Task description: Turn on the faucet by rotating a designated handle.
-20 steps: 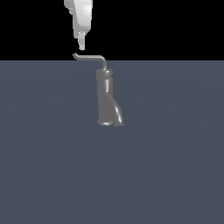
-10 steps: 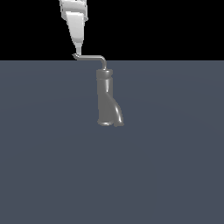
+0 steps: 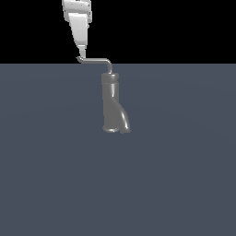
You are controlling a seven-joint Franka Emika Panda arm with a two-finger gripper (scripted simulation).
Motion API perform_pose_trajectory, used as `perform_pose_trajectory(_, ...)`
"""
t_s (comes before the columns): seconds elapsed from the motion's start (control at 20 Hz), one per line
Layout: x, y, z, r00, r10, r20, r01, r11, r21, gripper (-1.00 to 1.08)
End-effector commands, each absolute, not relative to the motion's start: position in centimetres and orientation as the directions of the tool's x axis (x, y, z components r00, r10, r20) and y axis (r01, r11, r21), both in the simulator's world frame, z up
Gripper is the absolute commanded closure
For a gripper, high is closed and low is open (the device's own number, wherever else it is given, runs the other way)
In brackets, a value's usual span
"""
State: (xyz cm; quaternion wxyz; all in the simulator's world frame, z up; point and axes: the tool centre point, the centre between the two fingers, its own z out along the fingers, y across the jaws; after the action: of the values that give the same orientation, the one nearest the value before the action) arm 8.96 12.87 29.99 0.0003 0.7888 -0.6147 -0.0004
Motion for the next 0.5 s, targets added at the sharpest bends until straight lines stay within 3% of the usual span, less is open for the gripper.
perform_pose_trajectory(0.0, 8.4, 12.8, 30.0, 0.244, -0.97, 0.0, -0.97, -0.244, 0.001, 1.08)
perform_pose_trajectory(0.45, 6.2, 12.4, 30.0, 0.244, -0.97, 0.0, -0.97, -0.244, 0.001, 1.08)
